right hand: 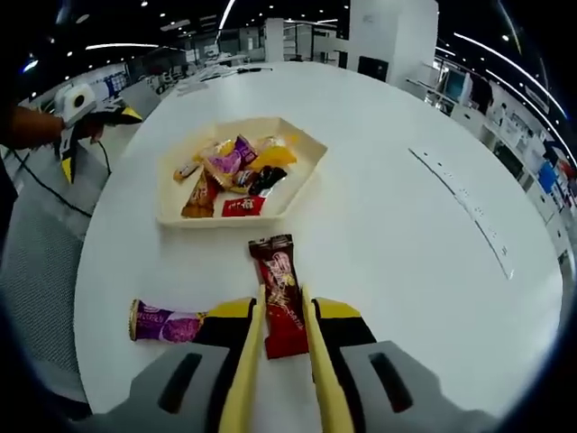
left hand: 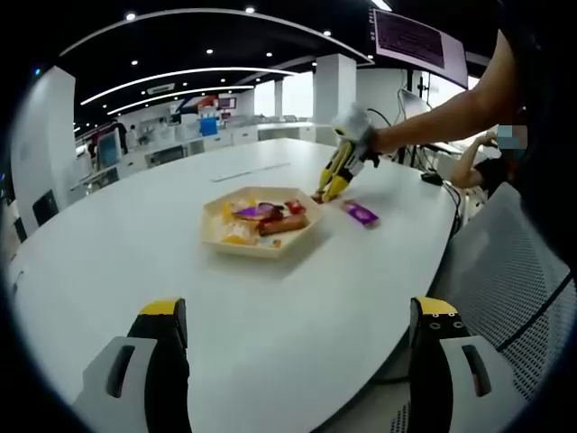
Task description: Place the target food into the container with the food tongs after gripping and lifting it, then release it inside without dropping or visibly crushing the food.
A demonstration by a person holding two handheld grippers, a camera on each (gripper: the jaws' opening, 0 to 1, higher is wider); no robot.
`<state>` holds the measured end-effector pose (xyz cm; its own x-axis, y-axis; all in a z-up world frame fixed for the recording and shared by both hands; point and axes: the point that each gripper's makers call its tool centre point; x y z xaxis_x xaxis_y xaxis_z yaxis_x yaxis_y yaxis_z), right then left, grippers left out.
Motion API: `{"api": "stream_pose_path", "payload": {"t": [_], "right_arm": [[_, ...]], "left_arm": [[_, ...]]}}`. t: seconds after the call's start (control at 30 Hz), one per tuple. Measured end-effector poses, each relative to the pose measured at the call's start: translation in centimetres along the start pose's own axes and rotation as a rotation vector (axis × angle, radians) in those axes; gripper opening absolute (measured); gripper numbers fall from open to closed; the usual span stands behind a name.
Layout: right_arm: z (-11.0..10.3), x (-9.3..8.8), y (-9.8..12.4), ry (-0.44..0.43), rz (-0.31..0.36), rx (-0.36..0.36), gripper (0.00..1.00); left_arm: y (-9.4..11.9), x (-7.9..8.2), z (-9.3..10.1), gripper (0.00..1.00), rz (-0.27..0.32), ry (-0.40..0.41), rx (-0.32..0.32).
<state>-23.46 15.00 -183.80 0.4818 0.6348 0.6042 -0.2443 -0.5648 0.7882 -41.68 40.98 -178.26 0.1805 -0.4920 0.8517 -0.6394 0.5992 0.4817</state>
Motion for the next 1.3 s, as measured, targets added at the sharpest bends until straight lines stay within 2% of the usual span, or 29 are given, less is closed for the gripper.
{"api": "stream_pose_path", "payload": {"t": [0.1,0.43,0.67,0.87,1.3], "right_arm": [[0.3,0.0,-0.1,-0.053,-0.015,-0.02,0.22],[0.1,0.4,0.1,-0.039,-0.03,-0.058,0.21],[0.6,0.9,1.3,-0.077,-0.021,-0.065,0.21],[1.3,1.7,2.3,-0.087,-0.009,-0.088,0.22],[1.2,3.9,3.5,-0.067,-0.011,-0.109,0.22]], "left_arm": [[0.0,0.0,0.0,1.0,-0.001,-0.001,0.002],[0.0,-0.4,-0.1,1.0,-0.014,-0.002,0.003],[0.0,-0.1,-0.1,1.0,-0.006,-0.003,0.001],[0.1,0.1,-0.2,1.0,0.005,0.003,0.009],[0.3,0.2,-0.5,1.0,0.015,-0.001,0.023]]}}
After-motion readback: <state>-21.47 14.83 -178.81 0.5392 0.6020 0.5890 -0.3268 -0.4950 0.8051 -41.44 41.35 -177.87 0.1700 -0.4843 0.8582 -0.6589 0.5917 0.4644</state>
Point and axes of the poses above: the point that each gripper's makers call its tool centre point, and the gripper's own axes: y roughly backward along the fingers, z roughly to its right, x roughly out of its top, and after that the axes turned 14 degrees about -y, right-handed
